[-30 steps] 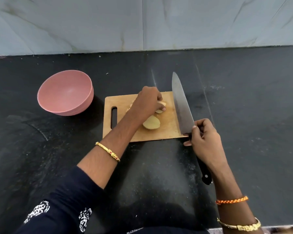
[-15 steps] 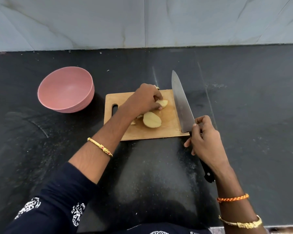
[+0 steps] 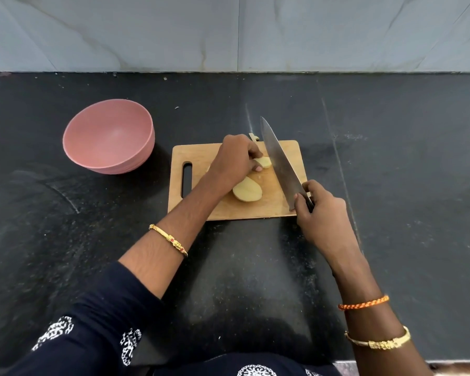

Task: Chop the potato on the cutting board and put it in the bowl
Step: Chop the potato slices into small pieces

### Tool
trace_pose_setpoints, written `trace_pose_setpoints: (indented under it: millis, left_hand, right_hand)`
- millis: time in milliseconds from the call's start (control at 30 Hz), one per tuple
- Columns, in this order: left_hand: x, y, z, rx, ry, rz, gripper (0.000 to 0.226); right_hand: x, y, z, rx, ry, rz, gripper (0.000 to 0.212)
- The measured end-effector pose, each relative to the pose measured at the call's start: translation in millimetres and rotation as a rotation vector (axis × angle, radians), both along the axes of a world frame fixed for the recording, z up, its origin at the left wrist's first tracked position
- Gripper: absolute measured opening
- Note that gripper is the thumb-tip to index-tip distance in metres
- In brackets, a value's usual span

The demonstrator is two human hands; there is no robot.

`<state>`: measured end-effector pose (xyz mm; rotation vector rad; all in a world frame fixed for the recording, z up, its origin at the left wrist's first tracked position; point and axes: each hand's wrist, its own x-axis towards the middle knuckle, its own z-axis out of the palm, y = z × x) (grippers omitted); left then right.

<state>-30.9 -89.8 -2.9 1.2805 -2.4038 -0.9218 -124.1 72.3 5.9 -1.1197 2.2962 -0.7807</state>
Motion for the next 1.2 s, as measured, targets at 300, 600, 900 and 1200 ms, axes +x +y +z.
trace_pose_setpoints:
  millis: [300,600,900,1200]
  left_hand:
    - [0,1,2,0.049,0.032,0.03,0.034]
    - [-2,3,-3,0.027,0.048,0.05,0.029]
    - [-4,1,-2,0.015,0.027,0.039,0.03]
    - [-1,2,0,0.033,0.042,0.049,0.034]
  right_hand:
    - [2,-5,7,0.071,-0.006,0.051,0.014]
    - [13,-20,6,0.282,0.122,0.113,0.009]
    - [12,24,19,0.306,0.063,0.09,0.013]
    - [12,-13,5,0.2,0.035,0.017,0.025]
